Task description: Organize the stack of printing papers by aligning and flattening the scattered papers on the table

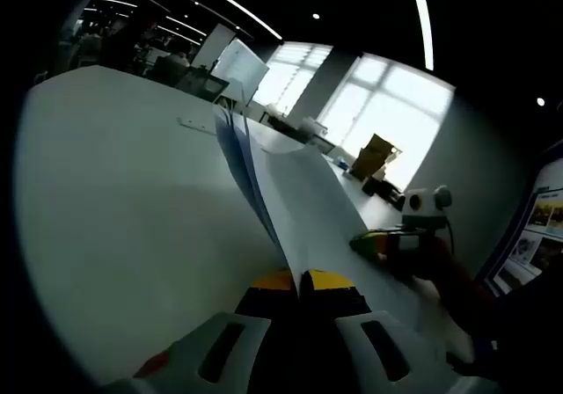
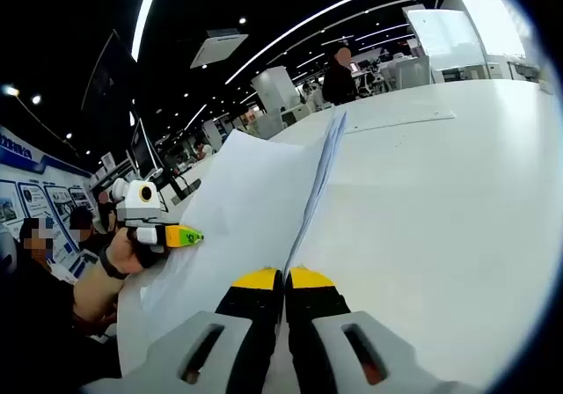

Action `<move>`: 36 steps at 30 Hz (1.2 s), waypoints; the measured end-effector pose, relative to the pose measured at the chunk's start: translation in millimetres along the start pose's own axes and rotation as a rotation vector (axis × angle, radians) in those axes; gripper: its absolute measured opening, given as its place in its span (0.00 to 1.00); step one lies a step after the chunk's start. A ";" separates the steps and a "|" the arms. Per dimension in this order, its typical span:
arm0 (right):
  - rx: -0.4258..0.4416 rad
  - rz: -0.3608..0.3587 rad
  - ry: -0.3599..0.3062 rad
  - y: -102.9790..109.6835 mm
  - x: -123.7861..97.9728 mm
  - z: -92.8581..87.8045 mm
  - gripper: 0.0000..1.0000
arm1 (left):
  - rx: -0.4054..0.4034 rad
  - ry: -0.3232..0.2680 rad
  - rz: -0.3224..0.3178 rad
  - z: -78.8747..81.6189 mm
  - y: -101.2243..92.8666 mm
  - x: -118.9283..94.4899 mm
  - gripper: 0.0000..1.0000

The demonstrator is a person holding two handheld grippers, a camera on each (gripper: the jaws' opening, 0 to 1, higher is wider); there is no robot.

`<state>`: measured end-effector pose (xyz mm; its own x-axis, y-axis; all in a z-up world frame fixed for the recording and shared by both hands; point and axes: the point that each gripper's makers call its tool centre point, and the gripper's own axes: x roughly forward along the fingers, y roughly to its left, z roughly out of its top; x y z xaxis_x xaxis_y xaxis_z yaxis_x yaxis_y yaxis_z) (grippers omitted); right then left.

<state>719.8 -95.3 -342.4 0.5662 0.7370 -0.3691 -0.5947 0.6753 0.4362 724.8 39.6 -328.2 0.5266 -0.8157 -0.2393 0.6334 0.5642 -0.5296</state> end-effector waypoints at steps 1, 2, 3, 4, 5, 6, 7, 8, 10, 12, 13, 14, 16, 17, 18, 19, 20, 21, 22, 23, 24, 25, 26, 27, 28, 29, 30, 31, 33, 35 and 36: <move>0.000 -0.001 0.000 0.0 0.0 -0.1 0.00 | 0.000 0.000 0.000 0.0 -0.2 0.0 0.08; -0.002 -0.001 0.000 0.0 0.1 -0.2 0.00 | -0.001 0.000 -0.001 0.1 -0.3 0.0 0.08; -0.004 -0.003 0.001 -0.1 0.1 -0.3 0.00 | -0.001 0.000 -0.001 0.1 -0.4 0.0 0.08; -0.005 -0.004 0.001 -0.3 0.2 -0.4 0.00 | -0.002 0.000 -0.001 0.1 -0.5 0.1 0.08; -0.006 -0.007 0.001 -0.6 0.4 -0.4 0.00 | -0.002 -0.001 0.000 0.1 -0.6 0.2 0.08; -0.008 -0.009 0.003 -0.6 0.4 -0.6 0.00 | -0.001 0.000 0.001 -0.2 -0.9 0.5 0.08; -0.011 -0.011 0.006 -0.8 0.4 -1.2 0.00 | 0.000 0.004 0.003 -0.9 -1.2 0.9 0.08; -0.012 -0.014 0.007 -1.1 0.5 -1.5 0.00 | 0.002 0.007 0.007 -1.3 -1.2 1.4 0.08; -0.040 -0.032 0.005 -1.9 1.3 -2.3 0.01 | 0.011 0.011 0.016 -2.4 -1.1 2.0 0.08; -0.085 -0.075 -0.008 -5.7 2.4 -1.7 0.02 | 0.029 0.017 0.031 -4.0 -0.4 2.7 0.08; -0.111 -0.091 0.001 -6.5 3.4 -3.4 0.02 | 0.042 0.023 0.038 -5.1 0.0 3.0 0.08; -0.133 -0.106 0.016 -7.2 4.8 -6.1 0.02 | 0.052 0.029 0.046 -6.4 0.5 3.3 0.08; -0.156 -0.119 0.009 -5.9 7.7 -5.9 0.02 | 0.078 0.036 0.060 -7.9 1.6 3.8 0.09; -0.151 -0.120 0.014 -7.0 7.1 -6.5 0.02 | 0.089 0.035 0.066 -7.7 3.0 3.8 0.09; -0.151 -0.122 0.012 -7.7 6.9 -6.2 0.02 | 0.091 0.034 0.068 -7.2 3.9 3.7 0.09; -0.150 -0.124 0.011 -8.1 7.1 -6.2 0.02 | 0.096 0.033 0.072 -7.1 4.7 3.6 0.09; -0.150 -0.127 0.010 -8.1 7.3 -6.2 0.02 | 0.101 0.034 0.079 -7.2 5.4 3.8 0.09; -0.154 -0.130 0.009 -8.3 7.8 -6.2 0.02 | 0.107 0.034 0.085 -7.3 6.1 4.0 0.09; -0.159 -0.131 0.008 -8.3 7.9 -6.1 0.02 | 0.113 0.035 0.090 -7.4 6.5 4.2 0.09; -0.161 -0.131 0.008 -8.5 8.0 -6.1 0.02 | 0.116 0.036 0.092 -7.5 6.8 4.1 0.10; -0.162 -0.131 0.007 -8.6 8.0 -6.0 0.02 | 0.119 0.035 0.094 -7.6 7.0 4.1 0.10; -0.166 -0.134 0.006 -8.7 8.1 -6.0 0.03 | 0.132 0.035 0.100 -7.7 7.3 4.5 0.10; -0.171 -0.136 0.004 -8.7 8.2 -6.0 0.03 | 0.144 0.035 0.106 -7.8 7.5 4.9 0.10; -0.175 -0.139 0.002 -8.8 8.3 -6.0 0.03 | 0.157 0.035 0.112 -7.9 7.8 5.3 0.10; -0.195 -0.148 -0.005 -9.0 8.4 -5.8 0.03 | 0.170 0.035 0.118 -8.0 8.1 5.7 0.11; -0.214 -0.155 -0.009 -9.2 8.6 -5.7 0.04 | 0.175 0.035 0.119 -8.1 8.4 5.6 0.11; -0.229 -0.162 -0.013 -10.6 7.5 -4.6 0.04 | 0.176 0.034 0.119 -7.8 9.0 5.5 0.11; -0.245 -0.170 -0.018 -11.1 7.5 -4.2 0.05 | 0.177 0.034 0.120 -7.7 9.4 5.4 0.11; -0.283 -0.186 -0.024 -10.5 7.2 -3.4 0.06 | 0.187 0.033 0.123 -7.9 9.3 5.6 0.11; -0.309 -0.198 -0.030 -10.1 6.3 -3.1 0.07 | 0.215 0.028 0.137 -7.8 9.5 5.8 0.12; -0.324 -0.204 -0.032 -10.0 5.7 -3.0 0.08 | 0.235 0.026 0.145 -7.8 9.8 5.9 0.12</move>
<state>727.3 -97.8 -351.3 0.7060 0.5892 -0.3930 -0.6150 0.7852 0.0726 729.7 39.3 -341.1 0.6083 -0.7256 -0.3217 0.6681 0.6869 -0.2860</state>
